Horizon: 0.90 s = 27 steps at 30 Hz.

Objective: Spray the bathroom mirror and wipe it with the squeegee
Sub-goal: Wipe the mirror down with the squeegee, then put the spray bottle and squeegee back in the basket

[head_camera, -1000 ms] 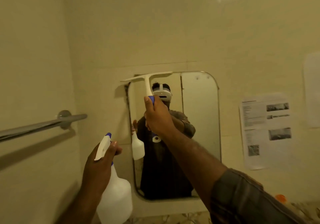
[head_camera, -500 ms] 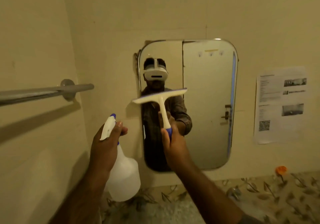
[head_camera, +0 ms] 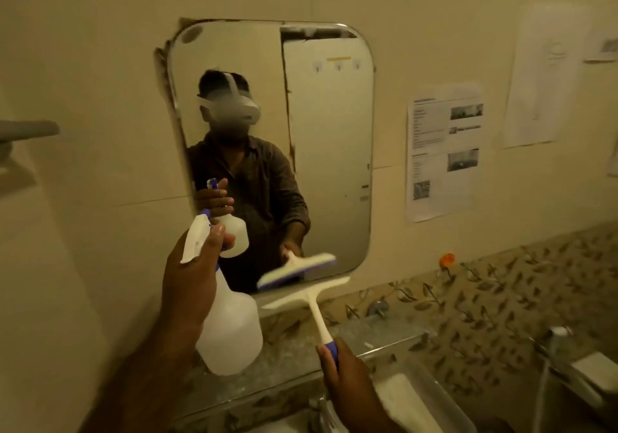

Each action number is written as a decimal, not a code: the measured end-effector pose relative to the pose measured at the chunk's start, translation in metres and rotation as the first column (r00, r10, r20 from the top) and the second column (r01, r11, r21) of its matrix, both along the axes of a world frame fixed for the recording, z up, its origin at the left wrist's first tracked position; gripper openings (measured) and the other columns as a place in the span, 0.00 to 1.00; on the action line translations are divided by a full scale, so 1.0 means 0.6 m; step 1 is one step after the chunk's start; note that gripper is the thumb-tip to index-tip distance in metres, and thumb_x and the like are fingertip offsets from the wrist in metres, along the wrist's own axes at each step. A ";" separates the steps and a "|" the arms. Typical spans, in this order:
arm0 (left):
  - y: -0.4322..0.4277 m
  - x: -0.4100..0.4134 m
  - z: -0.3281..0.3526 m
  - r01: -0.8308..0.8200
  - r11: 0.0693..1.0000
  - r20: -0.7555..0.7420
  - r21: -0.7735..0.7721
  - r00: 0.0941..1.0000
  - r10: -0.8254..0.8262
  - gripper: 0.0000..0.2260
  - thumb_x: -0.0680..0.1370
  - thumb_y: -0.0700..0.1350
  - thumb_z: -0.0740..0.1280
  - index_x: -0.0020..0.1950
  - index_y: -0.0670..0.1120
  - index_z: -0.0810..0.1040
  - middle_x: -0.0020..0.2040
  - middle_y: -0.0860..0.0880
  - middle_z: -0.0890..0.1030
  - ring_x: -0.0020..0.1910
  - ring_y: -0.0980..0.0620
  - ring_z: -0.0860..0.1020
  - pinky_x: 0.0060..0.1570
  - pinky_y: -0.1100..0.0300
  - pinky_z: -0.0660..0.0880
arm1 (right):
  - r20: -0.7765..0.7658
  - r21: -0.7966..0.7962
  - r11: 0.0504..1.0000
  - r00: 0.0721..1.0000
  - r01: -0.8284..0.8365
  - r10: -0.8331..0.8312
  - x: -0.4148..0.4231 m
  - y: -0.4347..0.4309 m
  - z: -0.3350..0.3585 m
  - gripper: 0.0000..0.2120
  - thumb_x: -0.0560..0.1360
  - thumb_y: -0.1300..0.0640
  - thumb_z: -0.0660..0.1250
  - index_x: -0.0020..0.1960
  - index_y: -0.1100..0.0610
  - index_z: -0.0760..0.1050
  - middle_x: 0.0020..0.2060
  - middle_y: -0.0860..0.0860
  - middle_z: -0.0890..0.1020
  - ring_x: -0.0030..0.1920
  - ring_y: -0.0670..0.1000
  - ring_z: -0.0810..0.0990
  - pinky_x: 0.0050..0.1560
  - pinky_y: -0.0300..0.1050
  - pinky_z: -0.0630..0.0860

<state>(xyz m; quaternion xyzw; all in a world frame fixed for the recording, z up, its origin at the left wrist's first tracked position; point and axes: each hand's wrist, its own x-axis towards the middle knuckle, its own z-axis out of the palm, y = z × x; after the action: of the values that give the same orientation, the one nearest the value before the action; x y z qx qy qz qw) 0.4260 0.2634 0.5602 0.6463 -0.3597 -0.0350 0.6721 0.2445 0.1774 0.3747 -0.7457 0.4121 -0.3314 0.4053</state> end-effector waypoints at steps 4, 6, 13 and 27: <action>-0.036 -0.056 -0.007 0.027 1.000 -0.064 -0.007 0.998 -0.027 0.06 0.75 0.62 0.62 0.50 0.66 0.76 0.47 0.53 0.79 0.48 0.49 0.77 0.49 0.51 0.69 | 0.263 0.020 0.998 0.963 -0.063 0.056 -0.083 -0.035 0.072 0.11 0.79 0.39 0.60 0.48 0.47 0.71 0.31 0.47 0.75 0.29 0.43 0.72 0.30 0.41 0.71; -0.064 -0.093 -0.016 0.047 0.999 -0.090 -0.026 0.995 -0.049 0.21 0.73 0.64 0.63 0.63 0.59 0.73 0.54 0.51 0.78 0.53 0.47 0.75 0.51 0.51 0.70 | 0.336 0.015 0.998 0.940 -0.064 0.055 -0.123 -0.064 0.103 0.10 0.80 0.42 0.61 0.51 0.49 0.70 0.33 0.49 0.75 0.30 0.46 0.72 0.29 0.41 0.72; -0.168 -0.241 -0.039 0.083 0.994 -0.097 -0.076 0.991 -0.090 0.33 0.63 0.70 0.62 0.65 0.56 0.72 0.54 0.53 0.80 0.54 0.49 0.78 0.48 0.58 0.72 | 0.428 -0.047 0.997 0.903 0.061 -0.035 -0.298 -0.158 0.100 0.13 0.73 0.40 0.66 0.51 0.48 0.75 0.32 0.50 0.80 0.27 0.46 0.77 0.29 0.40 0.79; -0.384 -0.632 -0.256 0.358 0.902 0.038 0.240 0.925 -0.377 0.24 0.70 0.65 0.61 0.57 0.49 0.71 0.50 0.56 0.78 0.46 0.64 0.77 0.44 0.68 0.72 | 0.268 0.313 0.874 0.848 0.371 -0.457 -0.695 -0.308 -0.167 0.11 0.72 0.37 0.63 0.52 0.37 0.77 0.42 0.44 0.85 0.42 0.44 0.85 0.43 0.42 0.78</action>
<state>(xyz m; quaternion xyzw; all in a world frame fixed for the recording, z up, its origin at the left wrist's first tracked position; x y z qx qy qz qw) 0.0465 0.0327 0.4067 0.6405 -0.4965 -0.1752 0.5590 -0.1725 -0.0074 0.2742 -0.5142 0.5279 -0.4781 0.4778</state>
